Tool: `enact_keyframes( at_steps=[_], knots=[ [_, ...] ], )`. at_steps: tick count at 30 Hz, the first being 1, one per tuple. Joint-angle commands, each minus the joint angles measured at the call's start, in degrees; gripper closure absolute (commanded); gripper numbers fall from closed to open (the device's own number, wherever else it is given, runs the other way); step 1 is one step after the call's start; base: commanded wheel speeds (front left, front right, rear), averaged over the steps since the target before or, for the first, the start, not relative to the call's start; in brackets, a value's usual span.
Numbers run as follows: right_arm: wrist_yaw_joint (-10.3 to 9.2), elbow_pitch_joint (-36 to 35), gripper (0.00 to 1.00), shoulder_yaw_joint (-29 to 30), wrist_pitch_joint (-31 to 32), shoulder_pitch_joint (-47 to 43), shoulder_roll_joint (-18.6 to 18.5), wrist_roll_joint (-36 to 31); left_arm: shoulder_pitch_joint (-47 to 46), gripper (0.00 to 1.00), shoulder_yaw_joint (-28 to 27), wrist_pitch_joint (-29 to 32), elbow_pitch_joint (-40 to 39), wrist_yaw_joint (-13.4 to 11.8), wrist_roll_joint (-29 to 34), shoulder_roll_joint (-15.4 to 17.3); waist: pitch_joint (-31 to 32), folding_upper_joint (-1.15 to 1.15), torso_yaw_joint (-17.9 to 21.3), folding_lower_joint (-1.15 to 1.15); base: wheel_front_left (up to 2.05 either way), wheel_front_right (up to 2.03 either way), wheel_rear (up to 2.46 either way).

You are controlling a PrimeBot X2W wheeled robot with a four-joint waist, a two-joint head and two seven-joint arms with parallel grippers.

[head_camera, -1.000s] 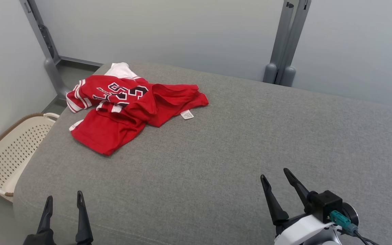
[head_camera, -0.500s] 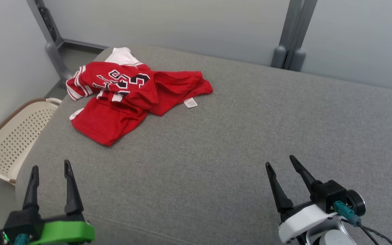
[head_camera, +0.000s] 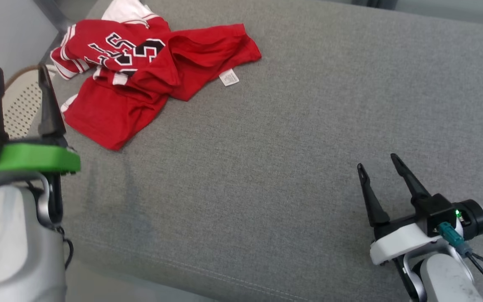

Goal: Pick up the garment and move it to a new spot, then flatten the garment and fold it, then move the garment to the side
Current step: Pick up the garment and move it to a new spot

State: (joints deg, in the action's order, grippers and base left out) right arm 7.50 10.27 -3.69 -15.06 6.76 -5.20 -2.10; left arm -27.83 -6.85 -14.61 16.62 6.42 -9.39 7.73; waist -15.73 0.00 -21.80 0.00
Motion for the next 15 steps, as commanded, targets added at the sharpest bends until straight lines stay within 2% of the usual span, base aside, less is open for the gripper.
enact_keyframes(
  at_steps=[1, 9, 15],
  knots=[
    [-0.03, -0.9, 0.0, 0.9, -0.2, 1.1, -0.7, -0.5, -4.9, 0.0, 0.5, 1.4, 2.7, 0.4, -1.5, 1.0, -7.2, 0.0, 1.2, 0.0, 0.0, 0.0, 0.0],
    [-0.03, -4.9, 0.0, 3.4, -0.2, 2.5, -2.5, -1.3, -24.5, 0.0, 3.5, 14.7, 21.9, 1.1, -12.8, 7.0, -14.0, 0.0, 4.7, 0.0, 0.0, 0.0, 0.0],
    [-0.04, -8.4, 0.0, 5.2, -0.2, 3.5, -3.4, -1.9, -31.9, 0.0, 8.3, 20.1, 30.5, 1.1, -21.4, 10.6, -18.6, 0.0, 7.3, 0.0, 0.0, 0.0, 0.0]
  ],
)
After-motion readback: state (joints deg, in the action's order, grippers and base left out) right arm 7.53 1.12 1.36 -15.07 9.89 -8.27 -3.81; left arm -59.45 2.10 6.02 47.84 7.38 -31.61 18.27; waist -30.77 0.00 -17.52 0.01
